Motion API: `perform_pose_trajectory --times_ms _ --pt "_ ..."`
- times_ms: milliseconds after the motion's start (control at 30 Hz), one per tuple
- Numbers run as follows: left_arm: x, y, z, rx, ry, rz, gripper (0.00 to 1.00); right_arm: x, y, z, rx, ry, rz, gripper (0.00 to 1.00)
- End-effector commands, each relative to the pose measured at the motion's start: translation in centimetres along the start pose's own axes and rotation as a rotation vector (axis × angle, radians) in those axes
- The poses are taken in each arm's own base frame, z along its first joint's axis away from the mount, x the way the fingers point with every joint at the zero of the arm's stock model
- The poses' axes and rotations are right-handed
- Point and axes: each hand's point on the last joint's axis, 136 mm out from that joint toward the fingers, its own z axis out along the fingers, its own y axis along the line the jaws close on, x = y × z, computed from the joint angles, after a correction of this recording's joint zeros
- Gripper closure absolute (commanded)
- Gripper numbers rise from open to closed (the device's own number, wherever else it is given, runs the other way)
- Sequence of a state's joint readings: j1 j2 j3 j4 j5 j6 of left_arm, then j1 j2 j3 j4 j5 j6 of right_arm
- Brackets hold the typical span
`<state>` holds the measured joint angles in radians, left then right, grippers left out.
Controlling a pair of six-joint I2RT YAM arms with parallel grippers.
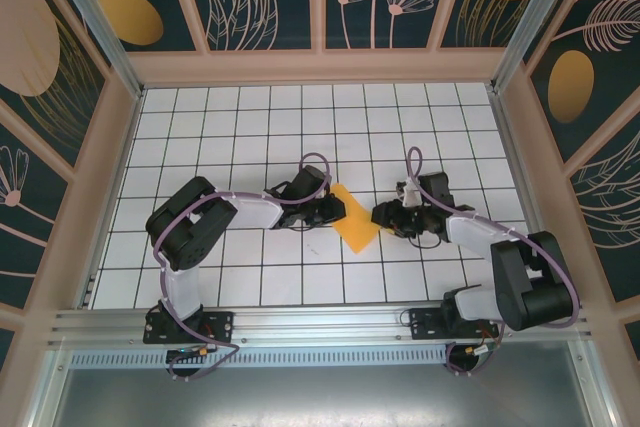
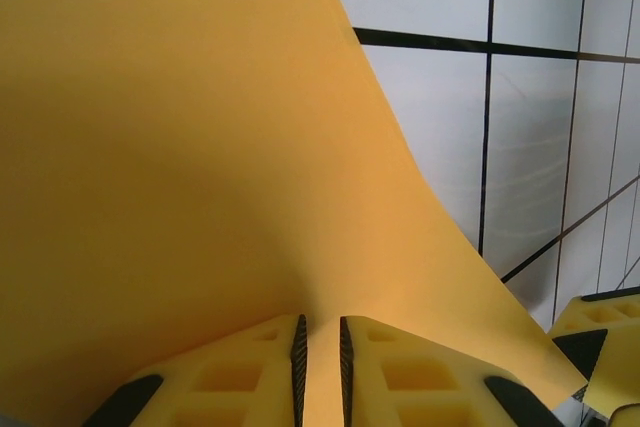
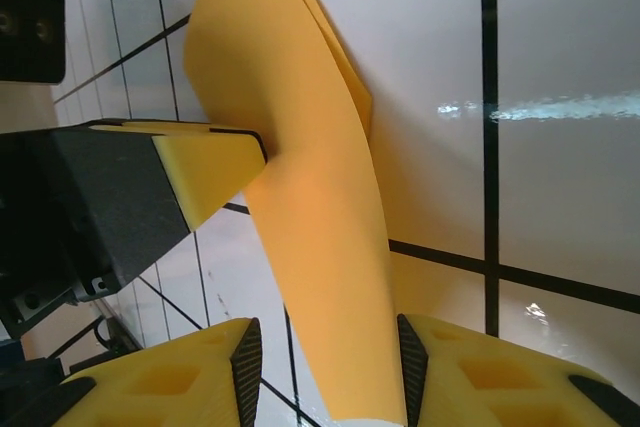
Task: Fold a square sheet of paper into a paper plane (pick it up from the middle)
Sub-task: Third fold the triangle at the center of the table.
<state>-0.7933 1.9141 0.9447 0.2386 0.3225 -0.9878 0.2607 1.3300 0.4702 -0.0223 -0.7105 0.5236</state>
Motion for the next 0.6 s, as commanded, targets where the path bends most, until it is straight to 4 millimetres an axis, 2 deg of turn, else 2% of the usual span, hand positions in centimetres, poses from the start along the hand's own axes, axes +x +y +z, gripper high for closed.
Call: perform_pose_trajectory --times_ms 0,67,133,167,233,367,567 --pt "-0.1 -2.1 -0.2 0.061 0.011 0.011 0.76 0.1 1.6 -0.2 -0.085 -0.009 -0.002 0.57" --pt "-0.4 -3.2 -0.7 0.096 0.005 -0.001 0.70 -0.3 2.1 -0.5 -0.098 -0.041 -0.009 0.55" --pt "-0.7 -4.6 -1.3 0.155 -0.003 -0.027 0.67 -0.5 2.6 -0.9 -0.113 -0.061 -0.026 0.54" --pt "-0.8 -5.1 -1.5 0.186 -0.007 -0.051 0.62 -0.5 2.8 -1.0 -0.126 -0.063 -0.033 0.53" --pt "-0.9 -6.0 -1.7 0.242 -0.007 -0.093 0.61 -0.2 3.4 -1.1 -0.162 -0.050 -0.042 0.53" --pt "-1.1 -7.1 -1.9 0.336 -0.008 -0.187 0.50 0.1 4.0 -1.2 -0.194 -0.043 -0.062 0.53" --pt "-0.5 -6.1 -1.3 0.331 0.006 -0.274 0.48 0.4 5.0 -1.4 -0.241 -0.037 -0.082 0.52"
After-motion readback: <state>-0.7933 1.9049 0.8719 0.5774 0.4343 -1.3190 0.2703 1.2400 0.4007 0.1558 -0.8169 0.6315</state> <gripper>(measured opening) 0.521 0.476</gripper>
